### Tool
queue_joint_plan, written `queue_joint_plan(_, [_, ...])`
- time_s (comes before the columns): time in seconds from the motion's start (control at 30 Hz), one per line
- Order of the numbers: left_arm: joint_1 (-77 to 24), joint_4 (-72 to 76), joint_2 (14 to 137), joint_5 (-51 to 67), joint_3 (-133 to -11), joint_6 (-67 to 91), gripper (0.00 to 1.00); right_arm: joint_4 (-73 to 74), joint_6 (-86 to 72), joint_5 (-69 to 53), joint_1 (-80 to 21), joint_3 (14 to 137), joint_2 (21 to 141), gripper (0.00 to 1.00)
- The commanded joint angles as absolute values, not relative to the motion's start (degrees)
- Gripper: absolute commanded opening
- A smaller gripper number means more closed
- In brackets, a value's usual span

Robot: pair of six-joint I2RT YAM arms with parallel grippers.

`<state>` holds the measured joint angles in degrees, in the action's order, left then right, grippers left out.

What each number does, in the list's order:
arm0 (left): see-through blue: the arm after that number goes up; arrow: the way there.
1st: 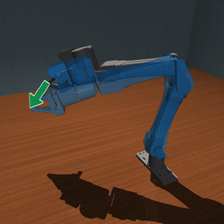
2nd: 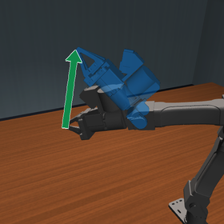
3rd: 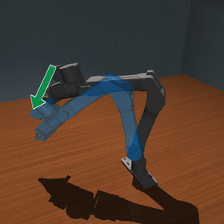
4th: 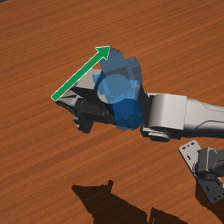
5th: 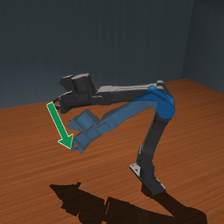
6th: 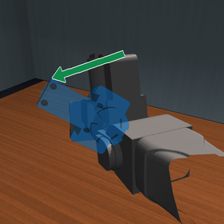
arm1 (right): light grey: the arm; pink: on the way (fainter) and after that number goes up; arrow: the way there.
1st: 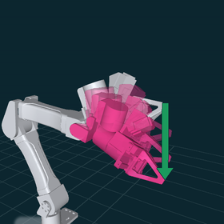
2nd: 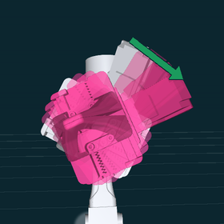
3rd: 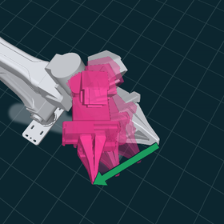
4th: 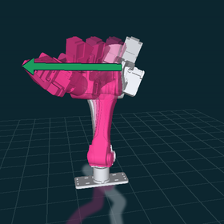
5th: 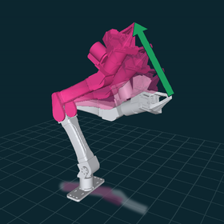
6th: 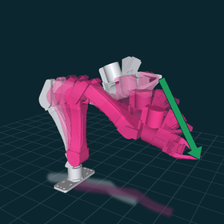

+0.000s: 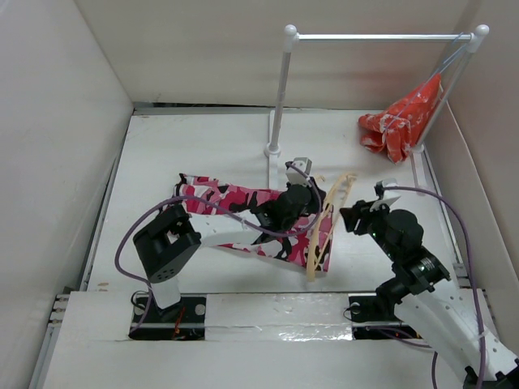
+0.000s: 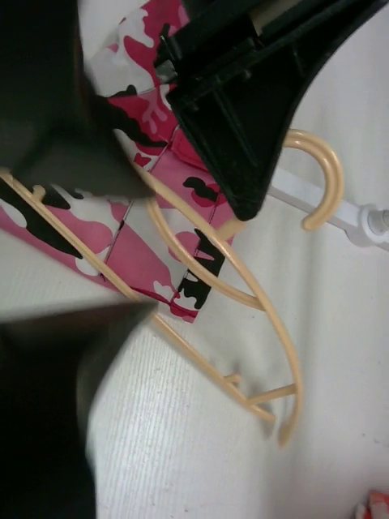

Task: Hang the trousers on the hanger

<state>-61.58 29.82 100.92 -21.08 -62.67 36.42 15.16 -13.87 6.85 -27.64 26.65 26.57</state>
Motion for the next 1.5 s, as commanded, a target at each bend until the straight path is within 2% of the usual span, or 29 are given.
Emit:
queue_joint_plan(0.0, [-64.07,38.31,96.07,-22.14,-56.98,43.75,0.0,16.53,-14.5,3.43,-27.86,25.94,24.96,0.32])
queue_joint_plan(0.1, [-65.73,41.82,94.49,-23.99,-51.79,47.1,0.0,14.33,-16.69,1.94,-27.86,22.77,26.36,0.01])
queue_joint_plan(0.23, [-67.24,44.82,94.92,-25.75,-48.08,52.63,0.0,12.13,-18.8,0.44,-27.86,20.57,28.29,0.0])
queue_joint_plan(0.37, [-69.61,46.32,95.1,-33.37,-45.44,55.54,0.0,12.83,-20.47,-1.58,-27.86,19.08,27.43,0.0])
queue_joint_plan(0.47, [-70.22,46.76,95.8,-35.94,-44.65,56.25,0.0,11.08,-21.79,-2.37,-27.86,15.66,25.24,0.08])
queue_joint_plan(0.6, [-70.22,46.93,96.5,-37.7,-44.65,55.29,0.0,7.39,-23.99,-2.81,-27.86,10.99,25.92,0.33])
queue_joint_plan(0.7, [-70.22,47.46,97.03,-37.53,-44.47,54.41,0.0,4.32,-24.52,-2.37,-27.86,9.58,29.42,0.47])
queue_joint_plan(0.77, [-70.22,47.55,97.21,-37.27,-44.21,54.05,0.0,1.86,-24.17,-2.99,-27.86,10.02,31.63,0.53])
queue_joint_plan(0.93, [-70.22,48.87,97.91,-35.69,-43.42,53.79,0.0,-2.79,-23.99,-4.48,-27.86,10.81,40.06,0.55])
queue_joint_plan(1.1, [-69.7,51.15,99.14,-33.05,-42.01,54.23,0.0,-7.12,-24.96,-5.19,-27.86,9.76,44.21,0.35])
queue_joint_plan(1.13, [-69.7,51.24,99.58,-32.87,-41.92,54.4,0.0,-7.38,-25.31,-4.4,-27.86,9.67,44.47,0.35])
queue_joint_plan(1.17, [-69.7,51.5,99.67,-32.87,-41.84,54.4,0.0,-7.38,-25.49,-3.96,-28.38,9.75,44.56,0.36])
queue_joint_plan(1.23, [-69.7,51.94,99.58,-33.05,-41.14,54.58,0.0,-6.51,-25.75,-3.0,-28.39,10.1,44.39,0.44])
queue_joint_plan(1.3, [-69.18,52.12,99.32,-33.22,-40.87,54.32,0.0,-5.8,-25.75,-2.38,-28.39,10.28,44.03,0.59])
queue_joint_plan(1.33, [-69.17,52.03,99.06,-33.22,-40.96,54.06,0.0,-5.54,-25.93,-2.03,-28.39,10.11,43.86,0.62])
queue_joint_plan(1.47, [-69.17,51.86,98.88,-34.1,-40.87,53.17,0.0,-6.5,-26.28,-2.11,-28.39,9.49,44.29,0.64])
